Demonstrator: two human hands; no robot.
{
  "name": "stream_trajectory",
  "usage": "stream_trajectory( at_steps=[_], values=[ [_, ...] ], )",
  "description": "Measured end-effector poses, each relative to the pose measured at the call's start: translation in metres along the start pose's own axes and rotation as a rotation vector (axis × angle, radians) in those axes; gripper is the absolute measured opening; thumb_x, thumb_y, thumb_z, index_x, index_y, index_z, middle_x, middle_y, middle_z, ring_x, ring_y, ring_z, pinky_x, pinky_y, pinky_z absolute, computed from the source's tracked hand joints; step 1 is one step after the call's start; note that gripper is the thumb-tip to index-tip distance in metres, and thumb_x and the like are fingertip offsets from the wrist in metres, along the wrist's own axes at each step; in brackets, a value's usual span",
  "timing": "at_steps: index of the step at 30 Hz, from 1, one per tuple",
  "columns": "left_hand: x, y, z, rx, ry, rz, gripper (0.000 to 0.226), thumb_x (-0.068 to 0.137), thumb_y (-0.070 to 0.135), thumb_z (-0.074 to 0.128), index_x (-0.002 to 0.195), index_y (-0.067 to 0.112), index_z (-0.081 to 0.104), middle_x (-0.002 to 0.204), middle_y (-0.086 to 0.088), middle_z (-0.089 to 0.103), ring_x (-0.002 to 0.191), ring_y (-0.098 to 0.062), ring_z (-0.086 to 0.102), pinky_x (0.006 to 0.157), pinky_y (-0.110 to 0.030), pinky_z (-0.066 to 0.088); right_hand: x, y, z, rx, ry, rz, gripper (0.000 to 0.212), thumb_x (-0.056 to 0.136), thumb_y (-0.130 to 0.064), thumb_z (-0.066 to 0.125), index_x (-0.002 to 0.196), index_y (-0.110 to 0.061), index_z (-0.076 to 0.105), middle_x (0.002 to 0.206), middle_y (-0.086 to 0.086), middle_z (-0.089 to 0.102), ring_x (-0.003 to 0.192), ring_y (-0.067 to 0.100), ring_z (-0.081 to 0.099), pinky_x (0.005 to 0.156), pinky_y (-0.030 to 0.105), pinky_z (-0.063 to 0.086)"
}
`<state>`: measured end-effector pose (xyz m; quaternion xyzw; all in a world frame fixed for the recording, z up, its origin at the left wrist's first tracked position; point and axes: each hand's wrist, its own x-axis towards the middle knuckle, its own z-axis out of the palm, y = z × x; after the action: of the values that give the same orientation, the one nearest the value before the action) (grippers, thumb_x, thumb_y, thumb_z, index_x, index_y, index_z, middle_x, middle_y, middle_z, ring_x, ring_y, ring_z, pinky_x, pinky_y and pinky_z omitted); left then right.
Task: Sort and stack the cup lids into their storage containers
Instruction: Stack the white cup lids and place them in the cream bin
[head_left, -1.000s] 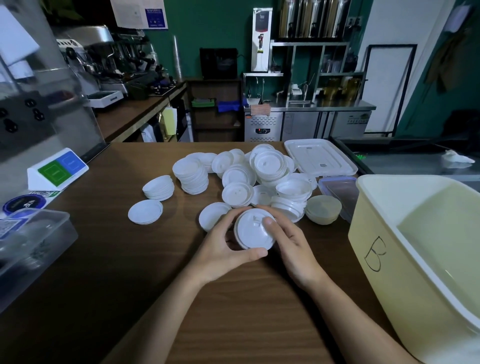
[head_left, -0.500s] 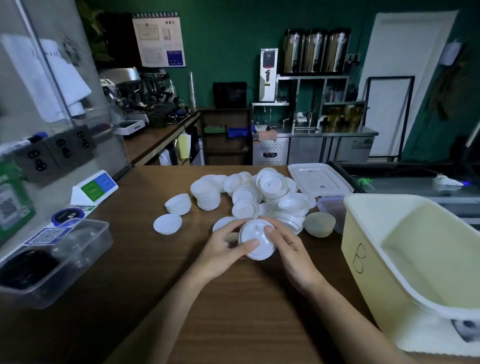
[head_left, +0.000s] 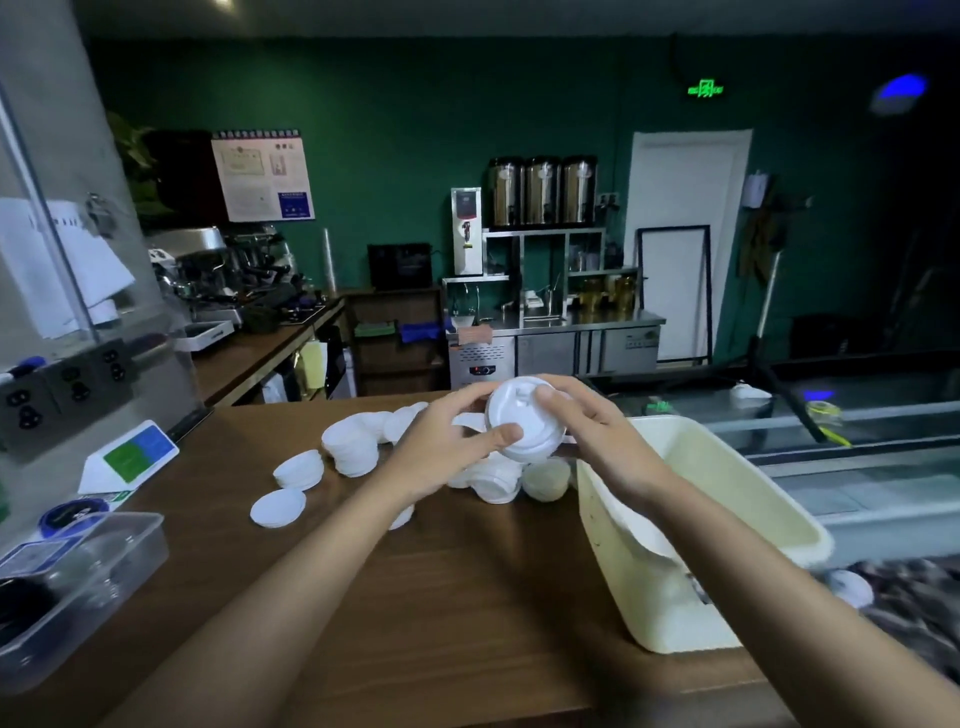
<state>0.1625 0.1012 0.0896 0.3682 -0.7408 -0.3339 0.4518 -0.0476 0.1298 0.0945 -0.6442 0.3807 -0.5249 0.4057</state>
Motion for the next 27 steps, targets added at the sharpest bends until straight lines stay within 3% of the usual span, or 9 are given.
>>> stream_trajectory(
  at_steps=[4,7,12,15,18,22,25,27],
  values=[
    [0.022,0.026,0.039,0.023,-0.082,0.061,0.051,0.08,0.039,0.086,0.127,0.038,0.067,0.116,0.014,0.076,0.111,-0.007,0.071,0.093,-0.03,0.058,-0.016,-0.018,-0.053,-0.05,0.028,0.012,0.026,0.107,-0.038,0.059,0.127,-0.028,0.073,0.12,0.006,0.076,0.109,0.02,0.074,0.086,0.033,0.063],
    [0.041,0.036,0.066,0.132,-0.161,0.103,0.059,0.074,0.051,0.09,0.127,0.047,0.064,0.115,0.019,0.075,0.106,-0.003,0.071,0.089,-0.029,0.06,-0.026,-0.02,-0.087,-0.058,0.059,0.034,0.027,0.108,-0.035,0.058,0.129,-0.024,0.071,0.117,0.005,0.077,0.101,0.014,0.075,0.083,0.027,0.062],
    [0.068,0.036,0.102,0.4,-0.237,0.189,0.065,0.07,0.057,0.091,0.128,0.047,0.065,0.117,0.031,0.068,0.102,0.007,0.065,0.088,-0.02,0.052,-0.031,0.005,-0.127,-0.089,0.073,0.137,0.028,0.107,-0.04,0.058,0.13,-0.026,0.069,0.125,0.005,0.073,0.112,0.018,0.072,0.096,0.034,0.062],
    [0.084,0.025,0.114,0.541,-0.274,0.263,0.071,0.066,0.065,0.087,0.129,0.045,0.062,0.12,0.026,0.066,0.106,0.001,0.062,0.091,-0.027,0.053,-0.026,0.025,-0.136,-0.121,0.074,0.226,0.028,0.108,-0.043,0.056,0.129,-0.028,0.066,0.125,0.001,0.072,0.111,0.015,0.071,0.089,0.03,0.061],
    [0.098,0.007,0.121,0.619,-0.322,0.272,0.074,0.063,0.072,0.084,0.128,0.045,0.06,0.119,0.022,0.063,0.104,-0.003,0.059,0.091,-0.033,0.054,-0.015,0.041,-0.139,-0.198,0.065,0.312,0.029,0.109,-0.047,0.053,0.13,-0.029,0.063,0.126,-0.001,0.07,0.114,0.017,0.068,0.093,0.039,0.057],
    [0.112,-0.012,0.125,0.674,-0.391,0.244,0.07,0.063,0.066,0.089,0.123,0.04,0.065,0.111,0.018,0.062,0.098,-0.005,0.058,0.087,-0.031,0.053,0.003,0.062,-0.14,-0.246,-0.011,0.464,0.038,0.11,-0.05,0.048,0.137,-0.026,0.056,0.13,0.002,0.067,0.117,0.024,0.066,0.09,0.037,0.057],
    [0.123,-0.022,0.127,0.688,-0.46,0.22,0.068,0.062,0.061,0.093,0.119,0.034,0.07,0.108,0.014,0.064,0.094,-0.004,0.059,0.083,-0.026,0.053,0.015,0.077,-0.143,-0.245,-0.104,0.567,0.043,0.109,-0.053,0.046,0.142,-0.026,0.052,0.133,0.002,0.065,0.121,0.027,0.065,0.104,0.046,0.053],
    [0.13,-0.029,0.127,0.7,-0.5,0.206,0.068,0.062,0.058,0.094,0.119,0.031,0.071,0.105,0.011,0.064,0.091,-0.004,0.059,0.08,-0.023,0.051,0.023,0.083,-0.144,-0.234,-0.156,0.631,0.041,0.111,-0.05,0.044,0.142,-0.024,0.052,0.134,0.004,0.065,0.125,0.031,0.064,0.106,0.044,0.051]
  ],
)
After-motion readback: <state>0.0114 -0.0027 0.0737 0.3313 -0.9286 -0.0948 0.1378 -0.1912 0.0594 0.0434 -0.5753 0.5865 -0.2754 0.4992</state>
